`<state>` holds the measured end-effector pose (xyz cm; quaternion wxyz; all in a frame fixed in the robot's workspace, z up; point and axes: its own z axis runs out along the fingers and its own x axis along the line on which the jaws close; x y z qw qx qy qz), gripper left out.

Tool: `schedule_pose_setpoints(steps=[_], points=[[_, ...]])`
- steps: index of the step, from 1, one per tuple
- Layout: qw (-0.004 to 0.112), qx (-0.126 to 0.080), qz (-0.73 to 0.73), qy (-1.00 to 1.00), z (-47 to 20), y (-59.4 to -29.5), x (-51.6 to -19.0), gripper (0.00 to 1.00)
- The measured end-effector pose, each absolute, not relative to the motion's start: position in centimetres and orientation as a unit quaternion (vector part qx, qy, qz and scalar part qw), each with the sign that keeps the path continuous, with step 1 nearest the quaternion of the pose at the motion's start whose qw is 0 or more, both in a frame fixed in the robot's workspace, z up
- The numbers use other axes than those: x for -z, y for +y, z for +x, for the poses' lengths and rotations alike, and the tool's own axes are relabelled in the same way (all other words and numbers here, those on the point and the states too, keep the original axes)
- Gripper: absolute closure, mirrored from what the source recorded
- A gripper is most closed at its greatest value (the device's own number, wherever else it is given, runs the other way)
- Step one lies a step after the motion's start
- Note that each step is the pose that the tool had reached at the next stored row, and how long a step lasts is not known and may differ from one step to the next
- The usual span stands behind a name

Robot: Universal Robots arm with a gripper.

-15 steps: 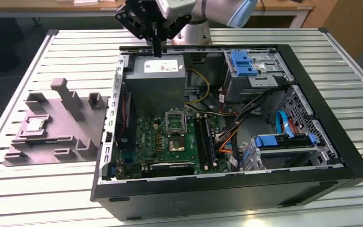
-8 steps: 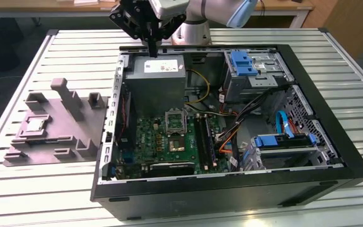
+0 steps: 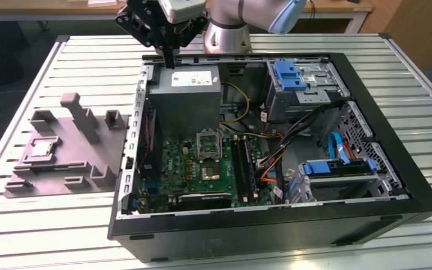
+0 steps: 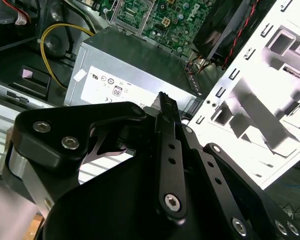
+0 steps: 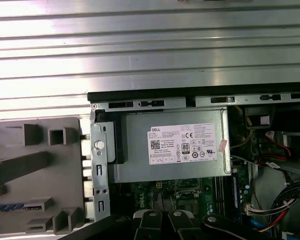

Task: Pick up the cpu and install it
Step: 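Reach for the cpu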

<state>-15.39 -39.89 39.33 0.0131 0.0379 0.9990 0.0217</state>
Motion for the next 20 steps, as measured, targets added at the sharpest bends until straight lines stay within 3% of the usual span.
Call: schedule_pose_setpoints(steps=[20], points=[[0.013, -0.022, 0.038, 0.999, -16.12, -39.89, -39.33, 0.89]])
